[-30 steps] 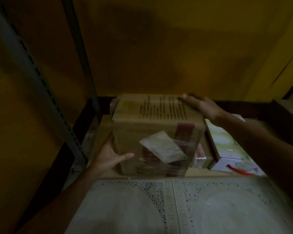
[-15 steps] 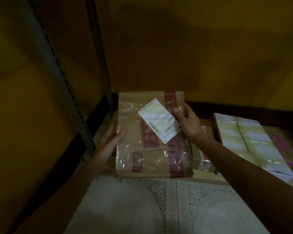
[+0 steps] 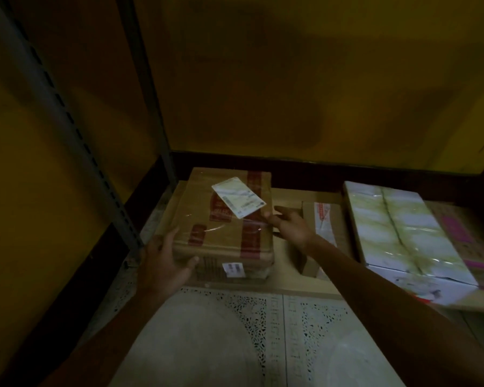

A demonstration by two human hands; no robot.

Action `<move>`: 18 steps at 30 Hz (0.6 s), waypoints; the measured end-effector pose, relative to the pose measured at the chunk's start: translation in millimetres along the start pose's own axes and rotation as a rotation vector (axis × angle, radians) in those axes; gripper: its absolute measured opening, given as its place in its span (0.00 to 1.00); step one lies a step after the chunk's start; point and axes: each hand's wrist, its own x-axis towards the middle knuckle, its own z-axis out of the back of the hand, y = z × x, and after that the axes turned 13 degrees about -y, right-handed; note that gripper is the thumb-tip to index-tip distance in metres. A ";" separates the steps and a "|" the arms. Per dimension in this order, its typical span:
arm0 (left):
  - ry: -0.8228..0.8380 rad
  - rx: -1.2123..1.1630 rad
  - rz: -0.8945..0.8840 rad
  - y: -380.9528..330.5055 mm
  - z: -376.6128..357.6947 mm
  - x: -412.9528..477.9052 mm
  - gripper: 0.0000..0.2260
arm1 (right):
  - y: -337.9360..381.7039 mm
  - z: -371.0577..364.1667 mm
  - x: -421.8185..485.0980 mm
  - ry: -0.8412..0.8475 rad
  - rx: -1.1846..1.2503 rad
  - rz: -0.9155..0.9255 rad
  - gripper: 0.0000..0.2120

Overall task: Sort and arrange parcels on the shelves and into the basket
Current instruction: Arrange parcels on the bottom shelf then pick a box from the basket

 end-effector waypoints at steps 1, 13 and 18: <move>-0.029 0.093 0.006 -7.7 -0.6 1.5 0.35 | -4.3 6.2 -1.4 0.026 -0.070 0.041 0.30; 0.217 -0.029 -0.877 -118.8 -70.9 -62.4 0.32 | -97.3 110.3 -25.8 -0.032 -1.391 0.462 0.32; 0.370 -0.008 -0.967 -119.4 -90.6 -78.6 0.30 | -94.4 119.3 -37.1 -0.021 -1.273 0.557 0.25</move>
